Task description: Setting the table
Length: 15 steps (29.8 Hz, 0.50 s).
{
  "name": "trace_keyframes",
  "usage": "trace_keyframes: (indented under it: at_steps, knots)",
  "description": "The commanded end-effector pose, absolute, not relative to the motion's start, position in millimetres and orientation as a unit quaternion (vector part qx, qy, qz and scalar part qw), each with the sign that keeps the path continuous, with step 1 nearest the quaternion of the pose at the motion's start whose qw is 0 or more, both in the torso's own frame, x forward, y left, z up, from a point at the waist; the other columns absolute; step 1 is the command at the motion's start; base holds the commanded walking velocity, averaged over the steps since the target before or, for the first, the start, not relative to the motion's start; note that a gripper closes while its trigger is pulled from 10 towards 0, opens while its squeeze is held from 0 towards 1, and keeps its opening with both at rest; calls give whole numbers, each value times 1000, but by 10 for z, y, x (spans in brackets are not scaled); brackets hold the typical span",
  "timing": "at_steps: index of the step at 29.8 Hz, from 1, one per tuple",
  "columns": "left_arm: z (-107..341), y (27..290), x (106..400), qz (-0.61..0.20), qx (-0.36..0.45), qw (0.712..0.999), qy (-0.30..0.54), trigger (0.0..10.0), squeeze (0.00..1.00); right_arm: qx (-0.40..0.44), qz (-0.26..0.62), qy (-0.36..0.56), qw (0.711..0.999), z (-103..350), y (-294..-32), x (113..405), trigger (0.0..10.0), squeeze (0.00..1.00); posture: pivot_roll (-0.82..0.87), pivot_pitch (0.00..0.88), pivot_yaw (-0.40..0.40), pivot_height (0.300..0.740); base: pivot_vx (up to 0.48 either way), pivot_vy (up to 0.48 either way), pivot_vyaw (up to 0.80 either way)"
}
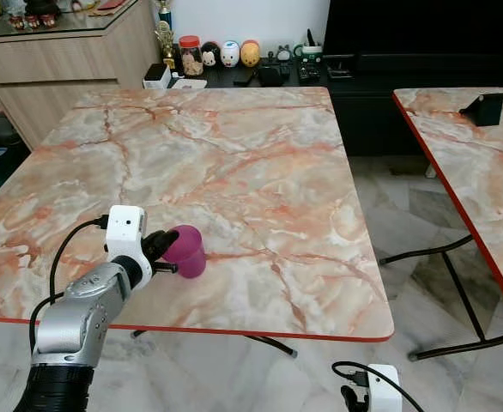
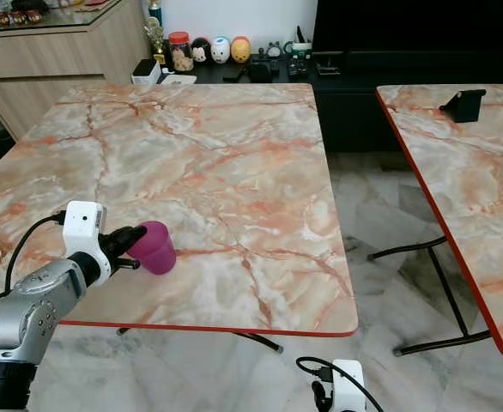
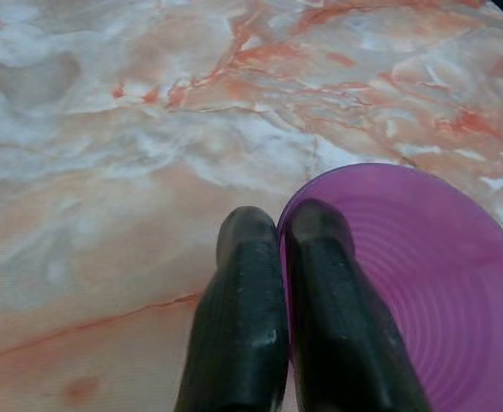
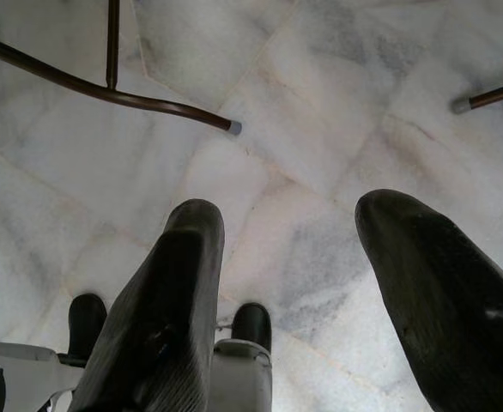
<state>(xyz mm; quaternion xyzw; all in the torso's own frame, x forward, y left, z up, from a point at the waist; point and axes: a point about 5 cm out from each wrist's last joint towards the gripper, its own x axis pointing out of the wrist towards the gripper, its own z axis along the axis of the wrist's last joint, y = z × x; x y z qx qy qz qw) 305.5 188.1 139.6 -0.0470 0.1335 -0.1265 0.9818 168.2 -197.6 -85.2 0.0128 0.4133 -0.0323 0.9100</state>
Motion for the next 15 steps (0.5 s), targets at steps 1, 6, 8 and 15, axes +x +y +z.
trace_keyframes:
  at_steps: [1, 6, 8, 15]
  knots:
    - [1400, 1909, 3040, -119, -43, 984, 126, 0, 0, 14, -32, 418, 908, -859, -1974, 1674, 10000, 0, 52, 0, 38, 740, 0, 0, 0]
    - [1428, 1912, 3050, -114, -44, 986, 114, 0, 0, 13, -32, 418, 908, -858, -1977, 1674, 10000, 0, 51, 0, 36, 740, 0, 0, 0]
    - [1435, 1910, 3052, -113, -45, 987, 109, 0, 0, 13, -32, 418, 908, -858, -1978, 1674, 10000, 0, 51, 0, 37, 740, 0, 0, 0]
    - [1700, 1925, 3125, -74, -72, 995, -17, 10000, 0, 12, -32, 418, 908, -857, -1981, 1675, 10000, 0, 49, 0, 29, 740, 0, 0, 0]
